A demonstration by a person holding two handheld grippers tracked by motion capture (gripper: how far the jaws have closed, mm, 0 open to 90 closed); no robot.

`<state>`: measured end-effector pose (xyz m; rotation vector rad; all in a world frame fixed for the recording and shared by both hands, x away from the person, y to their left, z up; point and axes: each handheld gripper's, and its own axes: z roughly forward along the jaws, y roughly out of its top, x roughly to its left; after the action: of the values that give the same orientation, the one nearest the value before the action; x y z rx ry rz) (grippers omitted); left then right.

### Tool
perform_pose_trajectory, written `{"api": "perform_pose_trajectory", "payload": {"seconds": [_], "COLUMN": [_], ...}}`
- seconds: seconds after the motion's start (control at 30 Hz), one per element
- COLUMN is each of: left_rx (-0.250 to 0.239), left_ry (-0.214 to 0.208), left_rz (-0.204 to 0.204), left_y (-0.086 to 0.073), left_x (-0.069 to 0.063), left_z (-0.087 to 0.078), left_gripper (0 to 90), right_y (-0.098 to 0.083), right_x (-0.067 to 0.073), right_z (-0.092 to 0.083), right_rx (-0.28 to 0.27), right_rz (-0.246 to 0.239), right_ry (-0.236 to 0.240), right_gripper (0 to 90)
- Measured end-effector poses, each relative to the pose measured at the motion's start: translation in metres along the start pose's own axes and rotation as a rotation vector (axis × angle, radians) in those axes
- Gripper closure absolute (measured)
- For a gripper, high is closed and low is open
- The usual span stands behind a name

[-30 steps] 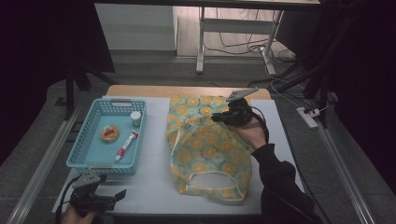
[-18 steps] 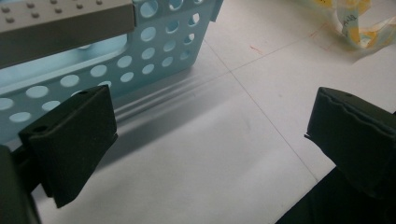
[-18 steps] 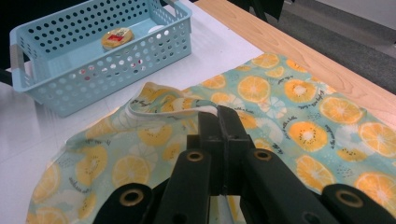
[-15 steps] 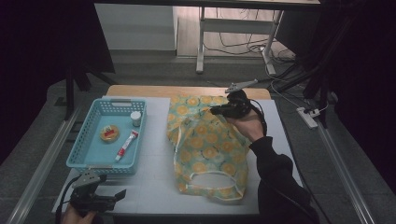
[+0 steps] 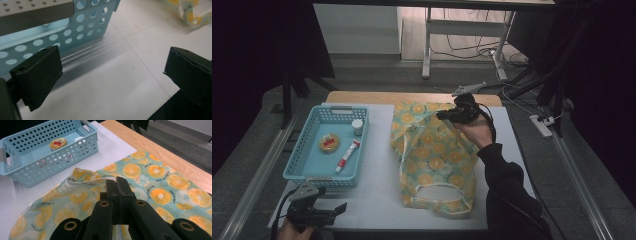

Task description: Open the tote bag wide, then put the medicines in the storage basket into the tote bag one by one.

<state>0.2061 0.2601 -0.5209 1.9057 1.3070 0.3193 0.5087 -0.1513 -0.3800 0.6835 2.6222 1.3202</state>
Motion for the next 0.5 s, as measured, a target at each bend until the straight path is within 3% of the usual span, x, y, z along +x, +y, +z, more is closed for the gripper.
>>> {"api": "perform_pose_trajectory", "payload": {"seconds": [0.27,0.5], "left_rx": [-0.001,0.007], "left_ry": [0.016,-0.006], "left_rz": [-0.051,-0.048], "left_y": [0.0000,0.0007], "left_x": [0.0040,0.0050], "left_z": [-0.0001,0.0005], "left_gripper": [1.4,2.3], "right_y": [-0.0015,-0.0042], "right_x": [0.0017,0.0021], "right_z": [0.0011,0.0028], "right_rx": [-0.001,-0.004], "right_rz": [-0.003,0.002], "right_ry": [0.006,0.014], "right_gripper": [90.0,90.0]}}
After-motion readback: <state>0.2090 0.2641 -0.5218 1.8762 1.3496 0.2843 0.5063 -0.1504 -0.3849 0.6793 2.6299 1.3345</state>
